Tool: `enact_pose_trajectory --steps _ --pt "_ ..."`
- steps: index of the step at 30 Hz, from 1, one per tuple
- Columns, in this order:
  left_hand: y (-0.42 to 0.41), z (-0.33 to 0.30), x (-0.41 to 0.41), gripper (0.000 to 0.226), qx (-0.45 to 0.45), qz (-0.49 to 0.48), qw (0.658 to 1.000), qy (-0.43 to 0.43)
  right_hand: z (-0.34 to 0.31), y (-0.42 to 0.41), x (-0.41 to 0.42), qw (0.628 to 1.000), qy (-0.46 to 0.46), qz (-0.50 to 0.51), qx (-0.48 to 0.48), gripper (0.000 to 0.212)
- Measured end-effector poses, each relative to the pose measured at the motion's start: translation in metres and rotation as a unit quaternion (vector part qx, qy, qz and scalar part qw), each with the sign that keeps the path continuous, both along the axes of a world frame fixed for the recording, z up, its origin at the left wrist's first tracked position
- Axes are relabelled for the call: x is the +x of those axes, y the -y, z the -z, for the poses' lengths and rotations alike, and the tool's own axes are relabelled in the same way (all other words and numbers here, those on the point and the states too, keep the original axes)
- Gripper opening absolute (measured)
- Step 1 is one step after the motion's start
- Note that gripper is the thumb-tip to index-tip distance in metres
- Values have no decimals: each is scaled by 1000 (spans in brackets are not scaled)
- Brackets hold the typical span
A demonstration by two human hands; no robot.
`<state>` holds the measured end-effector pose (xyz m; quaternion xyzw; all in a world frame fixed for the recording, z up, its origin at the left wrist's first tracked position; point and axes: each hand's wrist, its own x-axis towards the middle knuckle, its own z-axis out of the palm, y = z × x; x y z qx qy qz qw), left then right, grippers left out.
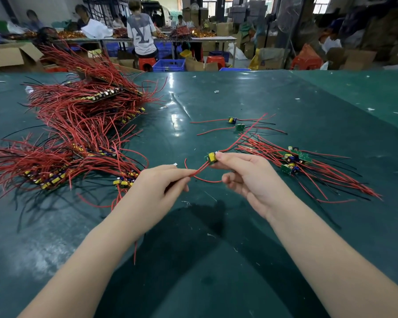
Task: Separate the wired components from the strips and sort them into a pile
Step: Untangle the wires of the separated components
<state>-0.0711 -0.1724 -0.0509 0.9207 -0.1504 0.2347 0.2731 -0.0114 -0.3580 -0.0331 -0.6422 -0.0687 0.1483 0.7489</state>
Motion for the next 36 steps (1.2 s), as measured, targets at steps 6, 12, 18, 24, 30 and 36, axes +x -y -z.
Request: enact_pose_trajectory --steps 6,12,18,24,30,36 --pt "1 4 -1 25 -74 9 994 -80 -1 7 8 999 -17 38 3 13" --pt "3 1 -3 22 -56 -45 996 -61 -2 14 13 998 -23 60 21 11" --pt "-4 -6 -1 21 -130 -148 980 6 -5 41 34 954 -89 250 140 10" --pt "-19 -14 0 24 -233 -208 950 -13 1 63 50 913 -147 318 207 16" --pt "-35 -20 -3 26 -240 -278 930 -9 3 65 55 881 -210 330 265 35" --pt "-46 -21 -4 12 -134 -376 917 -23 -9 63 49 867 -220 330 302 36"
